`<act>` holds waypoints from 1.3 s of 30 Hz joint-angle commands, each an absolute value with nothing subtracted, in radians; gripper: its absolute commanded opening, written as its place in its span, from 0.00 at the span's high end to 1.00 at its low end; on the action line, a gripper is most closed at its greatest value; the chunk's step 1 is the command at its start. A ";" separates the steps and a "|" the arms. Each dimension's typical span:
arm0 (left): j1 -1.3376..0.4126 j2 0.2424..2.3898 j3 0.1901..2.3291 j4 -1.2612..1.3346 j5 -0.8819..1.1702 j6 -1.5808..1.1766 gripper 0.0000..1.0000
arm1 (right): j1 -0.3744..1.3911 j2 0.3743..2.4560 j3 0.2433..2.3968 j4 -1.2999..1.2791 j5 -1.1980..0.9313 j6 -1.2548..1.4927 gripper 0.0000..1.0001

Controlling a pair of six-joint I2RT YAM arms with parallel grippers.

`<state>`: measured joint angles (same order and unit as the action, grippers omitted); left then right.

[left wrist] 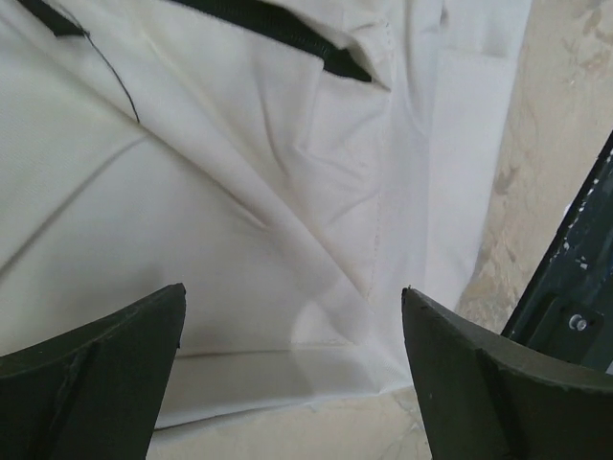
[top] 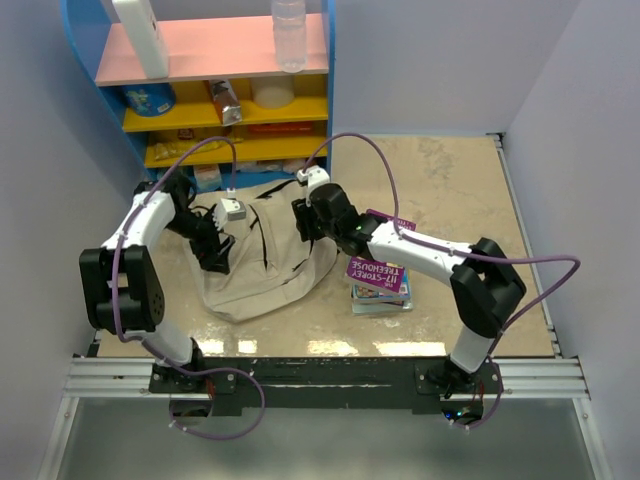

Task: Pack the student bag
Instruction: Adjust the student bag at the center of the board.

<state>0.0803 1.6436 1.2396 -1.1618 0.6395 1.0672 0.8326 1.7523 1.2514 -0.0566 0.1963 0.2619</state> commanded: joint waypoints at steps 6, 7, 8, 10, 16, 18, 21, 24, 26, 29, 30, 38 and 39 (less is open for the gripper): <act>0.097 1.568 1.147 -0.942 0.531 0.944 0.12 | 0.807 1.742 1.315 -0.024 0.227 0.222 0.48; 0.097 1.565 1.144 -0.934 0.528 0.936 0.13 | 0.807 1.753 1.322 -0.029 0.227 0.224 0.49; 0.097 1.563 1.143 -0.928 0.525 0.933 0.14 | 0.807 1.761 1.330 -0.035 0.229 0.222 0.49; 0.095 1.556 1.131 -0.920 0.506 0.922 0.15 | 0.805 1.775 1.327 -0.029 0.230 0.225 0.50; 0.126 1.545 1.065 -0.890 0.445 0.966 0.21 | 0.804 1.782 1.318 -0.005 0.206 0.235 0.55; 0.140 1.557 1.068 -0.893 0.451 0.980 0.22 | 0.805 1.795 1.333 -0.014 0.204 0.232 0.56; 0.155 1.569 1.074 -0.897 0.459 0.989 0.23 | 0.802 1.804 1.353 -0.012 0.180 0.252 0.59; 0.172 1.566 1.057 -0.897 0.460 1.023 0.17 | 0.802 1.816 1.371 -0.015 0.186 0.245 0.60; 0.187 1.560 1.048 -0.884 0.460 1.028 0.16 | 0.802 1.839 1.394 -0.037 0.204 0.235 0.61; 0.216 1.581 1.057 -0.887 0.469 1.028 0.19 | 0.802 1.819 1.370 -0.034 0.206 0.233 0.62; 0.227 1.592 1.061 -0.885 0.472 1.028 0.20 | 0.802 1.816 1.362 -0.023 0.204 0.235 0.62; 0.244 1.597 1.060 -0.831 0.453 1.019 0.22 | 0.802 1.835 1.356 -0.080 0.233 0.296 0.69; 0.242 1.598 1.060 -0.831 0.456 1.020 0.22 | 0.802 1.829 1.348 -0.074 0.221 0.305 0.69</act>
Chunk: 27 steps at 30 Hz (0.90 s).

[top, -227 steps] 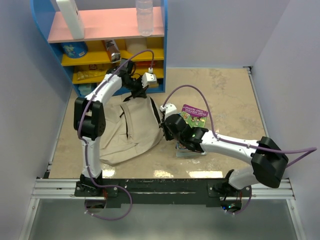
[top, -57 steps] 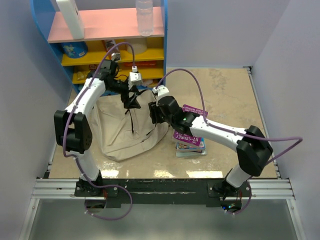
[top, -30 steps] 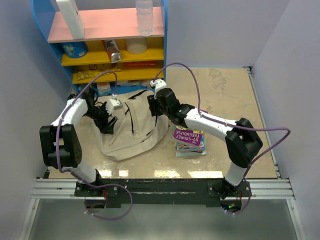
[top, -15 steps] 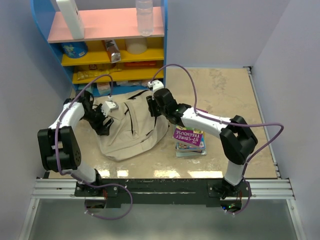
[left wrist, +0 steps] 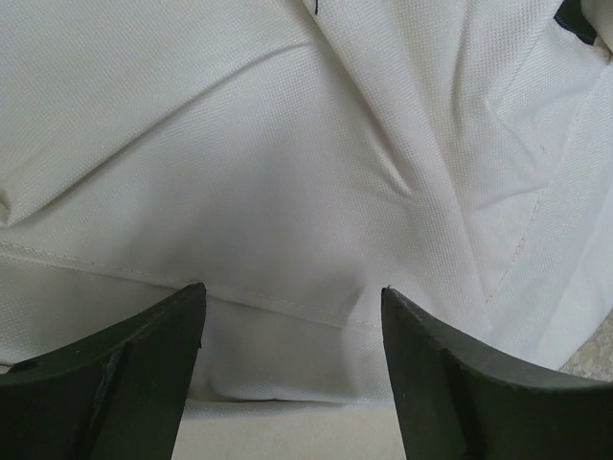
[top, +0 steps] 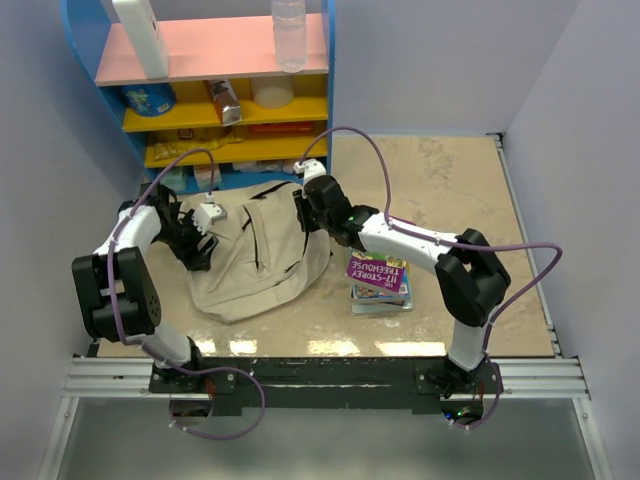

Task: Pack the student bag
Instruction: Adjust the student bag at the center of the board.

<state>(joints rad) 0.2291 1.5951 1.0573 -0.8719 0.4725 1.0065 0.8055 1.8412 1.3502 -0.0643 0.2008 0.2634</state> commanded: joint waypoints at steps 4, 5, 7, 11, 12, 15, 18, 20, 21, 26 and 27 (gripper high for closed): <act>0.244 1.598 1.058 -0.839 0.471 1.028 0.22 | 0.802 1.828 1.333 -0.071 0.222 0.321 0.69; 0.242 1.600 1.058 -0.842 0.472 1.031 0.22 | 0.804 1.830 1.333 -0.081 0.219 0.324 0.69; 0.244 1.601 1.060 -0.844 0.474 1.032 0.22 | 0.805 1.835 1.331 -0.095 0.219 0.334 0.69; 0.242 1.603 1.066 -0.847 0.486 1.032 0.21 | 0.827 1.847 1.345 -0.152 0.261 0.353 0.67; 0.242 1.608 1.069 -0.847 0.489 1.032 0.21 | 0.833 1.850 1.354 -0.159 0.271 0.357 0.65; 0.242 1.615 1.075 -0.842 0.492 1.028 0.16 | 0.847 1.848 1.361 -0.175 0.290 0.360 0.59; 0.242 1.615 1.095 -0.851 0.508 1.020 0.17 | 0.850 1.853 1.368 -0.173 0.279 0.364 0.58; 0.242 1.612 1.114 -0.854 0.522 1.003 0.18 | 0.850 1.861 1.373 -0.173 0.270 0.365 0.59; 0.242 1.611 1.120 -0.856 0.523 0.999 0.18 | 0.850 1.871 1.379 -0.175 0.264 0.370 0.60; 0.244 1.600 1.131 -0.856 0.531 0.983 0.20 | 0.867 1.916 1.393 -0.193 0.274 0.390 0.93; 0.242 1.600 1.124 -0.848 0.528 0.983 0.21 | 0.874 1.928 1.391 -0.204 0.282 0.400 0.99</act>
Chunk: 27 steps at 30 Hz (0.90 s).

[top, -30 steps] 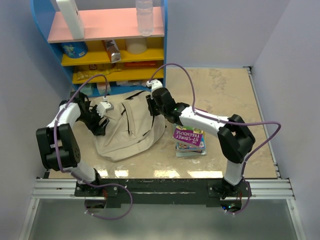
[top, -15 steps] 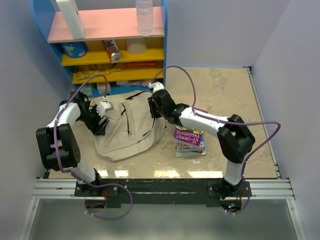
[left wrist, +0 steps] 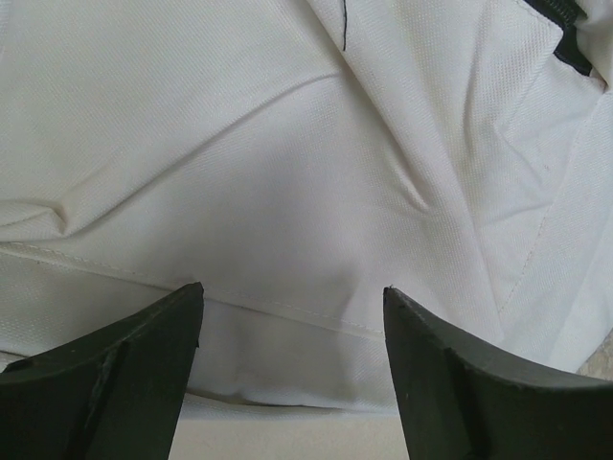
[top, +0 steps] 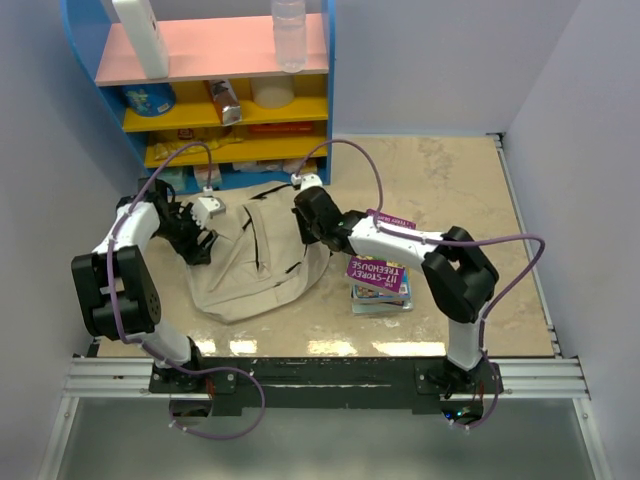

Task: Pack the student bag
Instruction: Adjust the student bag at the center of the board.

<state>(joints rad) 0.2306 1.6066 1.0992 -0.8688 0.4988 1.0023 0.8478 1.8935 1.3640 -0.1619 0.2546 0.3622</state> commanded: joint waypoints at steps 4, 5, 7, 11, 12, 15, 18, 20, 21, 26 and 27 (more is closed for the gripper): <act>0.244 1.620 1.088 -0.824 0.479 0.997 0.29 | 0.885 1.879 1.307 -0.193 0.296 0.429 1.00; 0.248 1.635 1.085 -0.822 0.474 1.002 0.31 | 0.885 1.861 1.280 -0.177 0.296 0.436 1.00; 0.252 1.650 1.088 -0.818 0.468 1.005 0.41 | 0.903 1.791 1.197 -0.164 0.299 0.452 1.00; 0.249 1.684 1.106 -0.776 0.468 0.986 0.48 | 0.959 1.686 1.066 -0.134 0.311 0.495 1.00; 0.247 1.696 1.117 -0.766 0.469 0.974 0.51 | 0.963 1.669 1.025 -0.126 0.304 0.506 1.00; 0.219 1.758 1.173 -0.755 0.471 0.947 0.56 | 0.977 1.586 0.926 -0.023 0.227 0.537 1.00; 0.163 1.789 1.221 -0.741 0.459 0.911 0.59 | 1.006 1.529 0.861 0.139 0.138 0.514 1.00; 0.112 1.784 1.296 -0.765 0.480 0.873 0.63 | 1.026 1.523 0.885 0.198 0.111 0.464 1.00; 0.095 1.776 1.327 -0.802 0.491 0.858 0.63 | 1.034 1.517 0.899 0.212 0.085 0.447 1.00; 0.028 1.692 1.495 -0.880 0.652 0.707 0.19 | 1.040 1.512 0.969 0.285 0.054 0.364 1.00; 0.025 1.681 1.505 -0.876 0.676 0.689 0.12 | 1.040 1.529 0.994 0.285 0.054 0.359 1.00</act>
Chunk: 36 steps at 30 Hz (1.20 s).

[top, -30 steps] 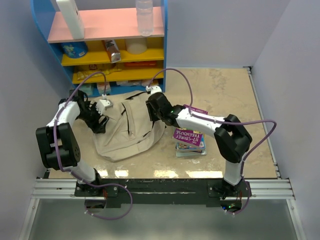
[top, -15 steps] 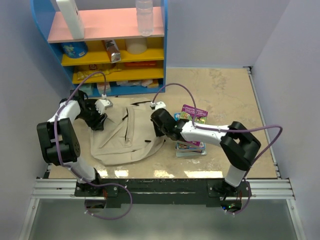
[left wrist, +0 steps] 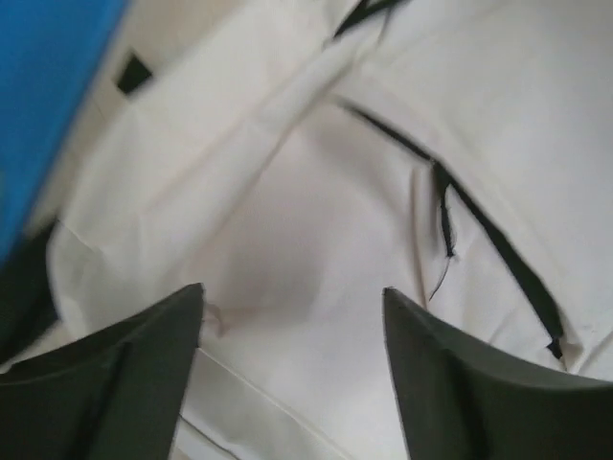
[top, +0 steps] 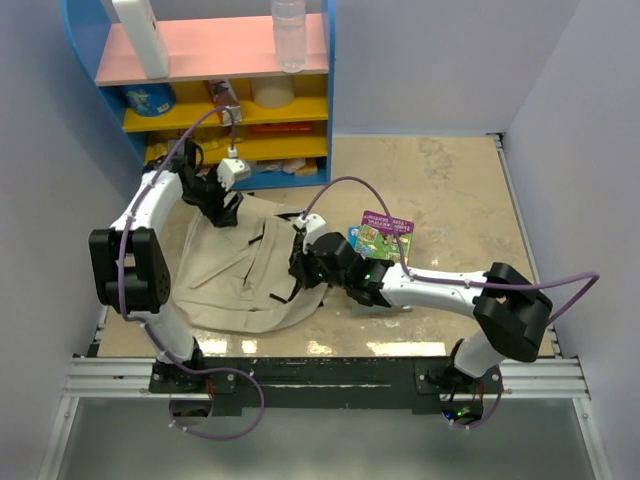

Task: Pack the student bag
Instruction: Adjust the student bag at the center of the board.

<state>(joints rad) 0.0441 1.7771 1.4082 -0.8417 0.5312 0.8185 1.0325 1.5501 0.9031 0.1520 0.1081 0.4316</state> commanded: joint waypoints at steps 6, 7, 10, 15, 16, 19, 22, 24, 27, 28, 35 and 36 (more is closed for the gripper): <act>0.008 1.677 1.496 -0.848 0.804 0.574 0.00 | 1.074 1.598 1.084 0.293 0.035 0.292 1.00; -0.017 1.686 1.491 -0.845 0.796 0.568 0.00 | 1.077 1.618 1.097 0.288 0.035 0.285 1.00; -0.040 1.697 1.485 -0.841 0.810 0.542 0.00 | 1.089 1.661 1.144 0.273 0.041 0.259 1.00; -0.055 1.683 1.447 -0.813 0.838 0.491 0.00 | 1.098 1.709 1.201 0.259 0.049 0.235 1.00; -0.057 1.675 1.434 -0.795 0.828 0.474 0.00 | 1.098 1.713 1.207 0.256 0.052 0.232 1.00; -0.058 1.660 1.405 -0.785 0.839 0.492 0.00 | 1.098 1.721 1.224 0.261 0.060 0.227 1.00; -0.058 1.646 1.391 -0.793 0.885 0.497 0.00 | 1.098 1.735 1.247 0.255 0.058 0.218 1.00; -0.058 1.649 1.390 -0.813 0.902 0.505 0.00 | 1.098 1.746 1.265 0.253 0.063 0.215 1.00; -0.058 1.654 1.384 -0.824 0.933 0.512 0.00 | 1.100 1.756 1.292 0.249 0.063 0.207 1.00; -0.058 1.654 1.385 -0.827 0.946 0.511 0.00 | 1.100 1.764 1.298 0.242 0.063 0.203 1.00; -0.058 1.663 1.408 -0.964 1.032 0.596 0.02 | 1.100 1.785 1.328 0.238 0.086 0.192 1.00; -0.057 1.675 1.432 -1.004 1.046 0.659 0.05 | 1.100 1.793 1.342 0.229 0.087 0.189 1.00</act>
<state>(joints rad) -0.0574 1.6905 1.3930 -0.8650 0.9386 0.5335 1.0943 1.7802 1.2514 0.1925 0.0612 0.2184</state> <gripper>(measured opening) 0.987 0.010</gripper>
